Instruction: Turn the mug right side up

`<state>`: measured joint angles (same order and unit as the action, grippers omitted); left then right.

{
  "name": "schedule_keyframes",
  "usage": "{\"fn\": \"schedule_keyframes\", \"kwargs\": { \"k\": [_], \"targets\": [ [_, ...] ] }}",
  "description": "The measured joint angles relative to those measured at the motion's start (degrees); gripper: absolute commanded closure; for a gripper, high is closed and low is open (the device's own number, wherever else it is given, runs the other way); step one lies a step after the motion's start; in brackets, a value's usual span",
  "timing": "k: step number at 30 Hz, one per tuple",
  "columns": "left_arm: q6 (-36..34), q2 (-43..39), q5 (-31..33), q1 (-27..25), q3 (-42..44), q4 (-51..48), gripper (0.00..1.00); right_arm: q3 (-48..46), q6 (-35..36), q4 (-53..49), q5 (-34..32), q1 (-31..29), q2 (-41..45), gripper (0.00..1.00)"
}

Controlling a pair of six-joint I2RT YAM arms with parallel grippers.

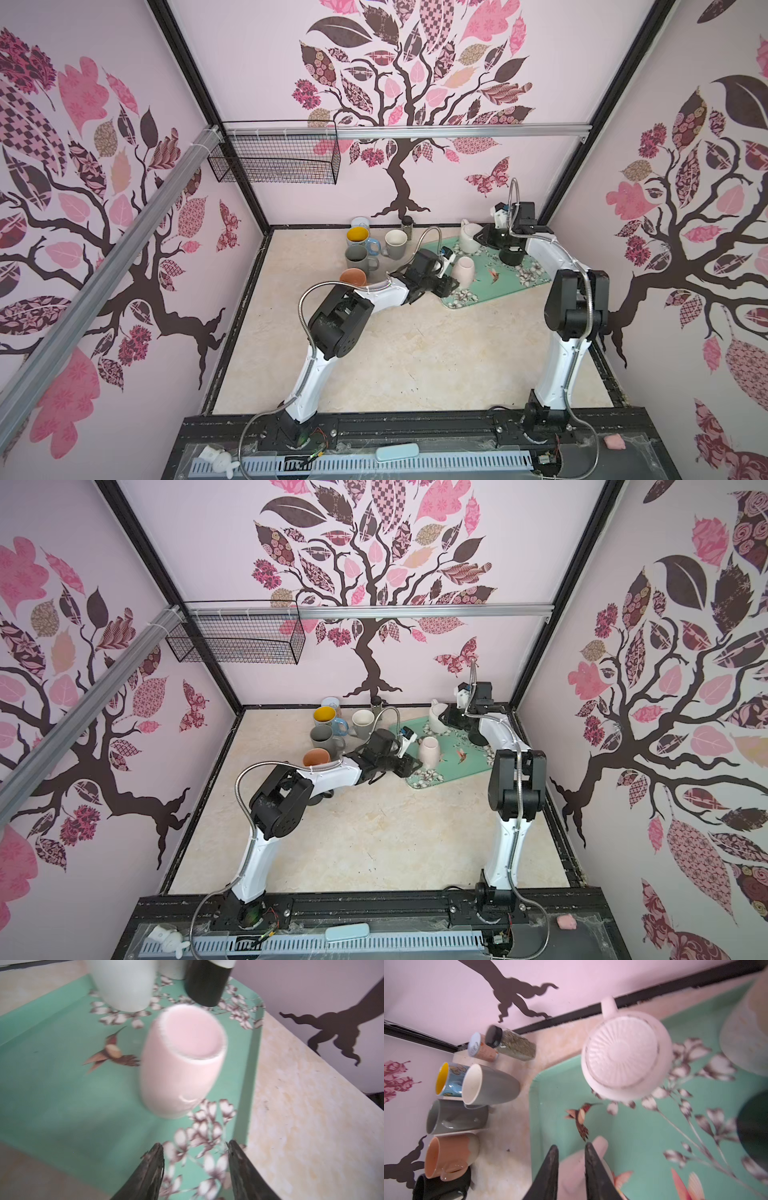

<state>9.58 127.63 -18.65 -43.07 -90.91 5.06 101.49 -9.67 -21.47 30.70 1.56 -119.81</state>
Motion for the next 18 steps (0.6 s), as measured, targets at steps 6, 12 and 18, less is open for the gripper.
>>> {"fn": "schedule_keyframes", "kwargs": {
  "k": [6, 12, 18],
  "targets": [
    [3.91, 3.04, -2.05, -4.66, -3.48, 4.5, 0.5, 13.6, 6.32, -7.19, 3.32, -3.43, -11.23, 0.78],
    [8.59, 8.98, -2.29, -3.65, -7.78, 7.26, 0.49, 15.3, 10.14, -13.99, 4.83, -5.29, -16.98, 0.8],
    [10.36, 11.15, 0.31, -3.54, -8.37, 5.68, 0.48, 16.26, 11.69, -17.7, 4.72, -3.67, -18.12, 0.82]
  ]
}}
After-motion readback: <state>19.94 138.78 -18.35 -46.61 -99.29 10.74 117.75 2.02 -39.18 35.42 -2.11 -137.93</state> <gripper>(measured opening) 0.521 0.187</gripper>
